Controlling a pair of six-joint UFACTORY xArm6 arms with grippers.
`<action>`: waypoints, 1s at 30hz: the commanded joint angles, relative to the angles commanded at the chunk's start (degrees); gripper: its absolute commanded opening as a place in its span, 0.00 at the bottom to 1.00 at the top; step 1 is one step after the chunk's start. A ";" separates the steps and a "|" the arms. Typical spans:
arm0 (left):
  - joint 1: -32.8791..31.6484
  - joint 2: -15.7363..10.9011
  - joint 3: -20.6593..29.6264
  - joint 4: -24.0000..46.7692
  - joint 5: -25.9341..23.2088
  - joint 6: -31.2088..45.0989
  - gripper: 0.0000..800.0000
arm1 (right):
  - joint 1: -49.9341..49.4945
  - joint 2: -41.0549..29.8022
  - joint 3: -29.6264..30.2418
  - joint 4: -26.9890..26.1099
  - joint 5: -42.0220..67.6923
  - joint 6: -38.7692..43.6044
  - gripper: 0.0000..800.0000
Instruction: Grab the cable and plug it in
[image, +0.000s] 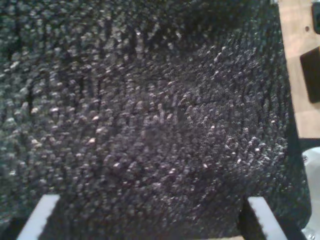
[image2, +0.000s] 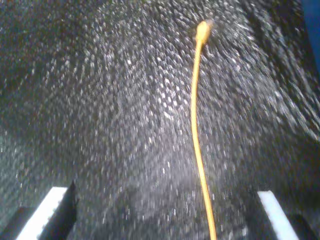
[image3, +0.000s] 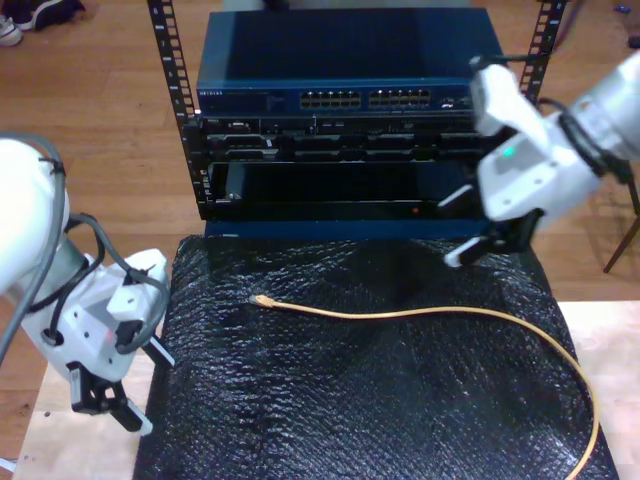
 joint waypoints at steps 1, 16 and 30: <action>0.00 0.00 -0.09 0.00 0.00 0.00 1.00 | 0.97 0.62 -0.44 -0.53 -0.79 0.62 0.99; 3.08 0.79 -0.09 0.09 -1.41 0.18 1.00 | 15.30 11.87 -8.62 -11.87 -8.09 14.77 0.99; 8.44 0.79 0.44 0.00 -1.32 -0.53 1.00 | 25.41 21.19 -15.21 -32.00 -13.45 36.66 0.99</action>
